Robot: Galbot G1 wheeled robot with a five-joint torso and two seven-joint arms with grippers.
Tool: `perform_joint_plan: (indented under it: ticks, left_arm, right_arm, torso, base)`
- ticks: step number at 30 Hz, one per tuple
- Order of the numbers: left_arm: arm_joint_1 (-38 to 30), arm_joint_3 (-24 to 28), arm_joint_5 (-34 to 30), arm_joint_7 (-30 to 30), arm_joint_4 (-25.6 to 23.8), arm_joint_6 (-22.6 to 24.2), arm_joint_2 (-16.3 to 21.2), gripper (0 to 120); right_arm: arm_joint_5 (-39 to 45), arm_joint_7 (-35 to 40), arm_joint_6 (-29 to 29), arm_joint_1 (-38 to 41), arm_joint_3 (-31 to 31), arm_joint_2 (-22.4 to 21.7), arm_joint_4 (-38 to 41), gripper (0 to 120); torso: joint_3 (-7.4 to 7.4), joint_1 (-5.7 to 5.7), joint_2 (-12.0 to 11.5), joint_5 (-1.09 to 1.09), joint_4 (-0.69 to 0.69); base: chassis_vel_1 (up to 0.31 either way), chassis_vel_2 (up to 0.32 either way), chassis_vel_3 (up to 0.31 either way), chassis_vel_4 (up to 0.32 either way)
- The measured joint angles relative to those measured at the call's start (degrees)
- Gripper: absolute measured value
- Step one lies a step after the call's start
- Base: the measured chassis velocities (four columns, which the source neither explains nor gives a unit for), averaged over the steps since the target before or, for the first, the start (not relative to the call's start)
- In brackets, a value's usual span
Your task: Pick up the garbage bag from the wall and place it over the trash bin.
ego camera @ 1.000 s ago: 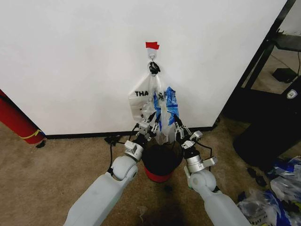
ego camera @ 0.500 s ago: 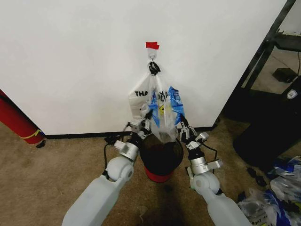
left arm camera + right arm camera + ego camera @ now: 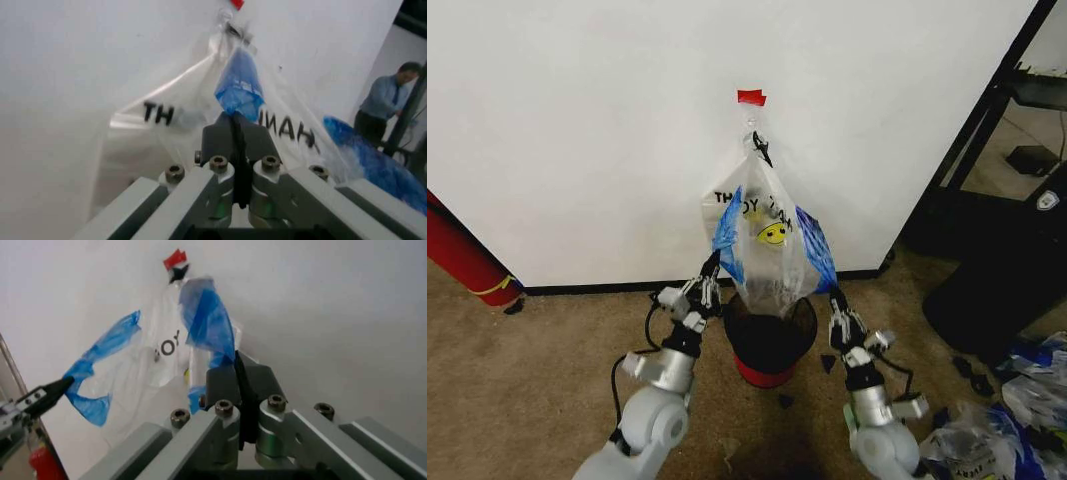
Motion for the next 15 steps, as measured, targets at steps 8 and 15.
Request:
perform_joint_plan:
  ticks: [8,15]
  left_arm:
    - [3.69,-1.64,2.27,-1.11,-0.84,-1.1,0.39,0]
    - [5.86,-1.76,4.73,-1.81,-1.11,-1.53,0.27,0]
  right_arm:
    - [-2.71,-3.59,3.58,-4.88,2.09,-0.4,-0.41,0]
    - [-6.17,-8.84,6.92,-8.89,4.66,-0.9,-0.16,0]
  torso:
    - [0.01,0.0,0.0,0.0,0.01]
    - [0.01,0.0,0.0,0.0,0.01]
  base:
    - [0.0,0.0,0.0,0.0]
    - [0.0,0.0,0.0,0.0]
